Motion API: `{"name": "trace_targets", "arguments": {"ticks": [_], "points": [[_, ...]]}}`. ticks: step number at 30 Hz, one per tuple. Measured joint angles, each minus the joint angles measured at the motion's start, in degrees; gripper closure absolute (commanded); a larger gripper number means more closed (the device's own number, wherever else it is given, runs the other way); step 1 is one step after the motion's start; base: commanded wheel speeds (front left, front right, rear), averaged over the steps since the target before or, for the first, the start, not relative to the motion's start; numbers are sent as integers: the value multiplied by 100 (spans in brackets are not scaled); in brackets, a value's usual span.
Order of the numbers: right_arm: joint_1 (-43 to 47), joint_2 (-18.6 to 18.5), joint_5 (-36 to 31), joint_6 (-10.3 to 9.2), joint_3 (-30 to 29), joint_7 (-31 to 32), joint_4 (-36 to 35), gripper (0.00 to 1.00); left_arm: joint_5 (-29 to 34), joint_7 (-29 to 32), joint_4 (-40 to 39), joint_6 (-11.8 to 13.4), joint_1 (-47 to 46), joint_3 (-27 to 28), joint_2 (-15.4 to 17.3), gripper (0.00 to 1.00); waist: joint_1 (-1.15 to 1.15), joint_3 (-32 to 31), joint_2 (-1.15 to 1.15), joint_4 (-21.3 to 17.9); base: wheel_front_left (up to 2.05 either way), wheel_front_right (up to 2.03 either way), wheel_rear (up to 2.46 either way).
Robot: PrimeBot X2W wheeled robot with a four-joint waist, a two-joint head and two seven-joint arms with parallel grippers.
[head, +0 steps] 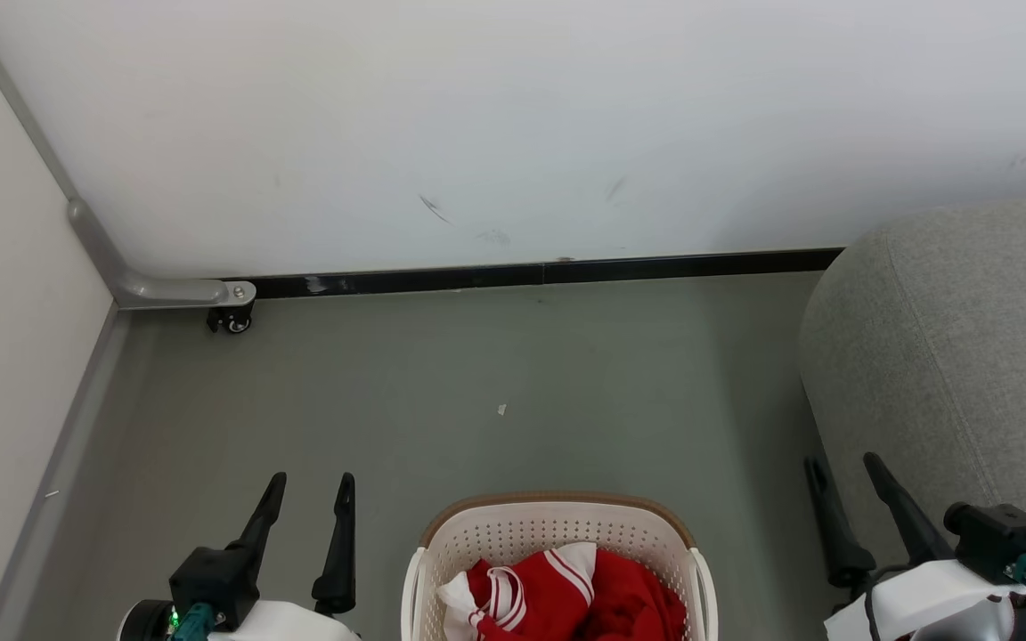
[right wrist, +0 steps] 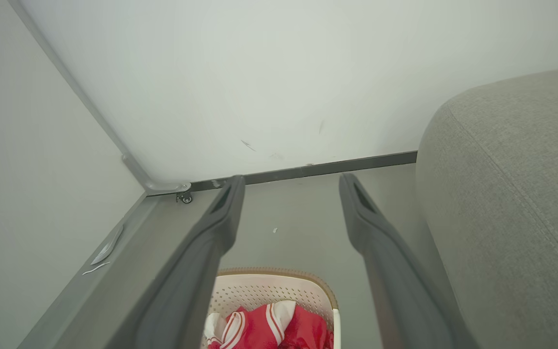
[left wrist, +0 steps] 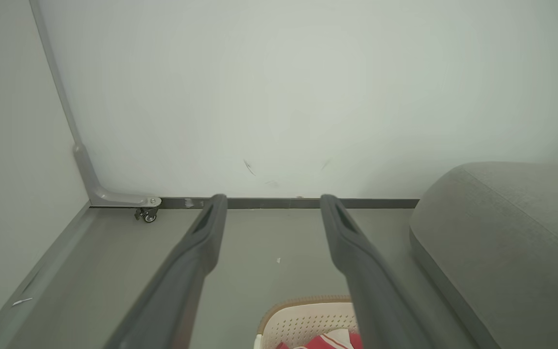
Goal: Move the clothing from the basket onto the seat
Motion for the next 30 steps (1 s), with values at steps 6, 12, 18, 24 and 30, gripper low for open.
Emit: {"name": "trace_targets", "arguments": {"ticks": [6, 12, 18, 24, 30], "points": [[3, 25, -561, 0, 1, -108, -26, 0, 400, -135, 80, 165, 0, -81, 11, 0, 0, -27, 0, -11, 0, 0, 0], [6, 58, -1123, 1, -2, -208, -66, 0, 810, -250, 147, 367, 1, -141, 16, 0, 0, -55, 0, -14, 0, 0, 0], [9, 64, -1177, 1, -42, -215, -64, 0, 850, -250, 227, 449, 1, -144, 19, 0, -1, -76, 0, -14, 0, 0, 0], [13, 67, -1199, 1, -93, -215, -64, 0, 848, -250, 260, 482, 1, -143, 19, 0, -1, -87, 0, -19, 0, 0, 0], [16, 69, -1199, 1, -101, -215, -64, 0, 802, -250, 281, 498, 1, -143, 19, 0, -1, -85, 0, -22, 0, 0, 0]]}}
